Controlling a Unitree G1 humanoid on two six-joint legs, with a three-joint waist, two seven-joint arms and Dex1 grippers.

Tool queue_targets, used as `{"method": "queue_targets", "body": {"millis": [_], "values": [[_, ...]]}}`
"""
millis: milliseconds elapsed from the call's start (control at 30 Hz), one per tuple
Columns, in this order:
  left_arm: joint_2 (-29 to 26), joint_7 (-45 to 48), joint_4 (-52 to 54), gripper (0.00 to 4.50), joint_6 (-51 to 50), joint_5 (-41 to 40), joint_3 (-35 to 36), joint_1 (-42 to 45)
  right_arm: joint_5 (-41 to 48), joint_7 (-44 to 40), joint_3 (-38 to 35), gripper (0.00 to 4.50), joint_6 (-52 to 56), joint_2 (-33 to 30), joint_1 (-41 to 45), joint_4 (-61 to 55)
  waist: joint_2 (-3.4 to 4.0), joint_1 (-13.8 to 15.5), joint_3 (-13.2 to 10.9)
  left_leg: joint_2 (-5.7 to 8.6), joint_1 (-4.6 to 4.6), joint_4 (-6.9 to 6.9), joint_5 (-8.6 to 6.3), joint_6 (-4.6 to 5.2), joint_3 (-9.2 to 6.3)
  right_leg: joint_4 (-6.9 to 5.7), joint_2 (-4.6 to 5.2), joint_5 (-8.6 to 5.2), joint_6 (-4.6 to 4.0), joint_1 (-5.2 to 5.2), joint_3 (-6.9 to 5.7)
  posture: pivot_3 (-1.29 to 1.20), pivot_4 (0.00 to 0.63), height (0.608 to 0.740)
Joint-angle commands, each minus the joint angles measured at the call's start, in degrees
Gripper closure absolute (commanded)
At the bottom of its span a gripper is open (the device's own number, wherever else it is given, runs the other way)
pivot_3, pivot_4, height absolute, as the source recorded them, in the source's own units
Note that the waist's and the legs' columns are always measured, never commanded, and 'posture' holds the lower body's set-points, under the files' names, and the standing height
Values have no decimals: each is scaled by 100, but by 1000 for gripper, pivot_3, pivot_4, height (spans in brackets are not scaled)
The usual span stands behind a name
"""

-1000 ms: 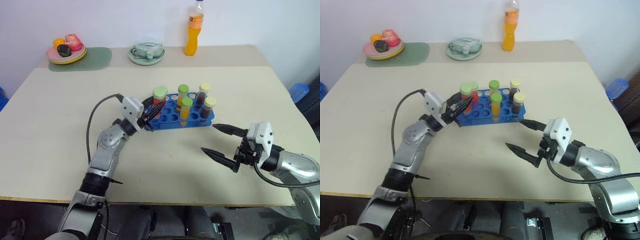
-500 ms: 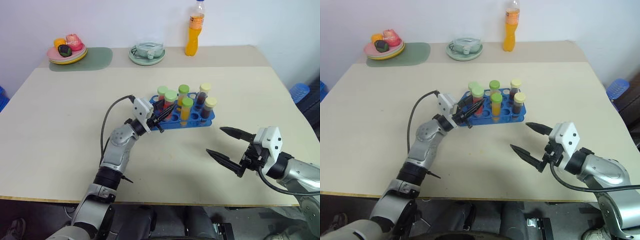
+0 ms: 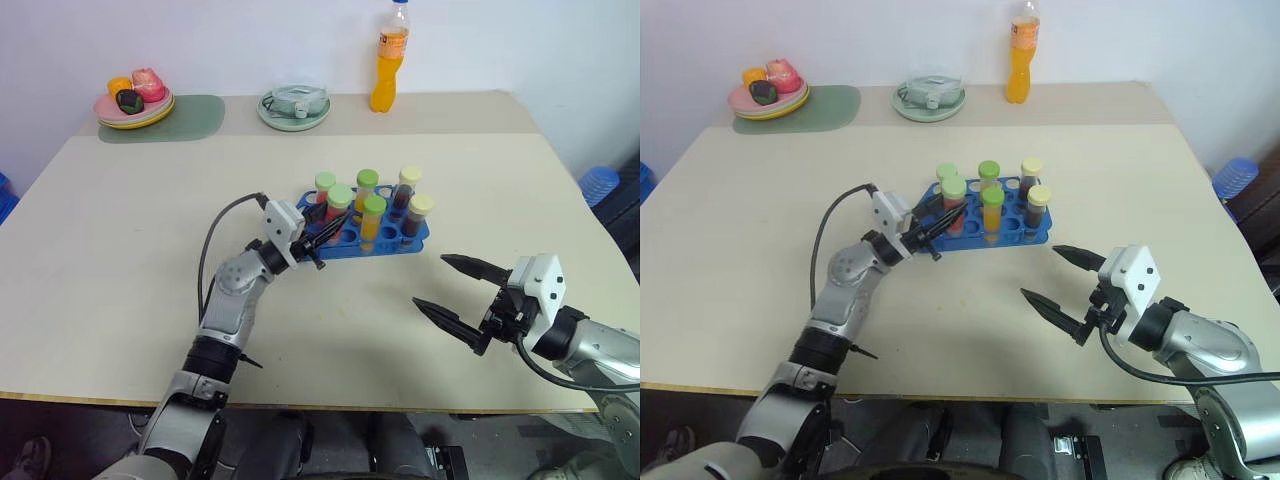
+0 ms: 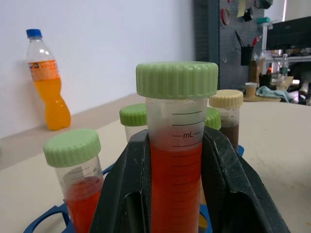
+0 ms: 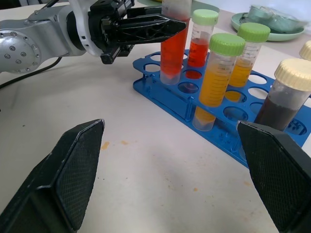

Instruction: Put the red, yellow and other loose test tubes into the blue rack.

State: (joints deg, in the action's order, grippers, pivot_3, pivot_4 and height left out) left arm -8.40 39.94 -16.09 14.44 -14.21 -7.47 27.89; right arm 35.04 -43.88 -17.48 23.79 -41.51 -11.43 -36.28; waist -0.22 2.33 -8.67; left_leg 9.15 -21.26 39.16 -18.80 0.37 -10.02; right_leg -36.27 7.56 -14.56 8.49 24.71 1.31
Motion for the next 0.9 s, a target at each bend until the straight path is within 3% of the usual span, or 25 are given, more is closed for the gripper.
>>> {"method": "queue_targets", "body": {"millis": [33,900], "values": [[-65,-37,135,3715,-43,38,103,-94,46,-38,-103,0,-122,23,18,-116,0,0,0,0,0,0,0,0,0,0,0,0,0,-1,0,0,150,740],[-23,109,-81,3715,-51,35,47,-25,-68,-59,-137,0,-384,175,-376,-115,-1,1,3,0,9,0,0,0,0,0,-1,0,0,-9,0,0,150,740]]}}
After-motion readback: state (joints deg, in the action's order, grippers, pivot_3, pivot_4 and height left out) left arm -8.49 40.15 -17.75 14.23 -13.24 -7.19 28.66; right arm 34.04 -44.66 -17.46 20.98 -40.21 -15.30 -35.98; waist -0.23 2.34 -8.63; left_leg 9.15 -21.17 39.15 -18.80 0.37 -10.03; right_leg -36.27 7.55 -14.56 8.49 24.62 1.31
